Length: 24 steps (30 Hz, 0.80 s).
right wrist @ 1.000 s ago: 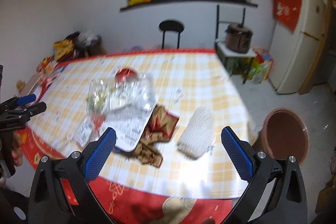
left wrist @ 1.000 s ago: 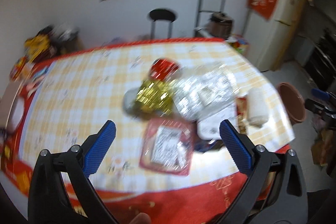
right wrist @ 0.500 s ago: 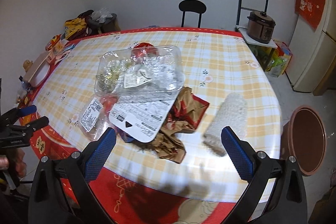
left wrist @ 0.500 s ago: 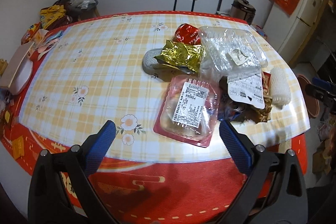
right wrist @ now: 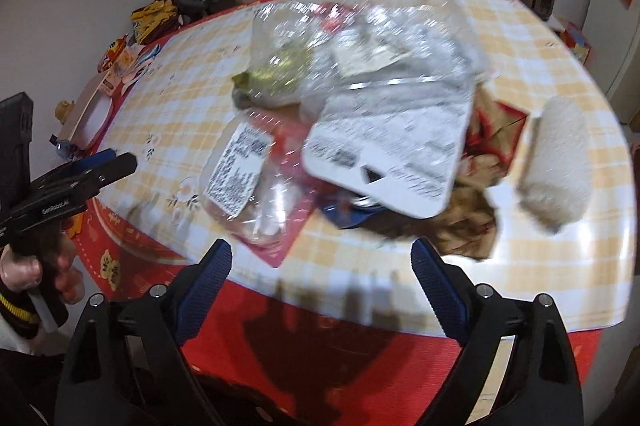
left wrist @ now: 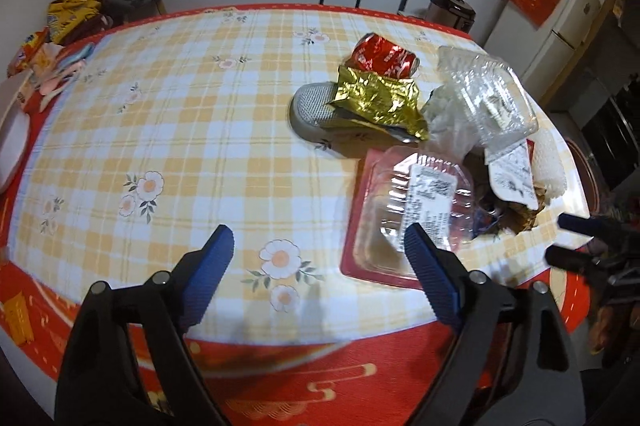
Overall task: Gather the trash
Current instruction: 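Move both tools toward the trash pile on the table, then grasp the clear plastic tray with pink label with the right gripper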
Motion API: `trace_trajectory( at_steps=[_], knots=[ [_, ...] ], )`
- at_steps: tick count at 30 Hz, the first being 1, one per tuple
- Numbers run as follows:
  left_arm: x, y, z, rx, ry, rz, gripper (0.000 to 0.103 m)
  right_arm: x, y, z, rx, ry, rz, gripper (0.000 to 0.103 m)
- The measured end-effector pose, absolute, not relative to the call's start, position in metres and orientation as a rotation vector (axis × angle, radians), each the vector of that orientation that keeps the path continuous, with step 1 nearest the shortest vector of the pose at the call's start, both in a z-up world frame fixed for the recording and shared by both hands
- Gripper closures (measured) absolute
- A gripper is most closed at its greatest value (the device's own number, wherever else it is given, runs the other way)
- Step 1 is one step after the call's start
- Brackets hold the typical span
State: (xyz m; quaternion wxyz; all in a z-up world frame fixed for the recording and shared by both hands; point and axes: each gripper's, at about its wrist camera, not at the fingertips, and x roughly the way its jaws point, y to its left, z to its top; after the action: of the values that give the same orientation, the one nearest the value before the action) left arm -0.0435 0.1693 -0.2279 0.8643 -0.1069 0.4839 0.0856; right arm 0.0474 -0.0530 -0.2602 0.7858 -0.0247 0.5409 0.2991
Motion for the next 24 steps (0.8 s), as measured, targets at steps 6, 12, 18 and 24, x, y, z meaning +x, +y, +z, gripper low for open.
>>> trace_trajectory(
  at_steps=[6,12,18,24],
  knots=[
    [-0.029,0.191,-0.251,-0.203,1.061,0.111,0.018,0.041,-0.02,-0.292,0.059,1.206,0.673,0.019],
    [-0.019,0.204,-0.262,-0.182,1.08,0.057,0.018,0.05,-0.011,-0.319,0.231,1.207,0.634,0.019],
    [-0.014,0.215,-0.268,-0.178,1.09,0.044,0.018,0.061,-0.006,-0.334,0.328,1.197,0.595,0.019],
    [-0.015,0.218,-0.271,-0.181,1.09,0.038,0.018,0.068,-0.003,-0.343,0.388,1.183,0.57,0.019]
  ],
)
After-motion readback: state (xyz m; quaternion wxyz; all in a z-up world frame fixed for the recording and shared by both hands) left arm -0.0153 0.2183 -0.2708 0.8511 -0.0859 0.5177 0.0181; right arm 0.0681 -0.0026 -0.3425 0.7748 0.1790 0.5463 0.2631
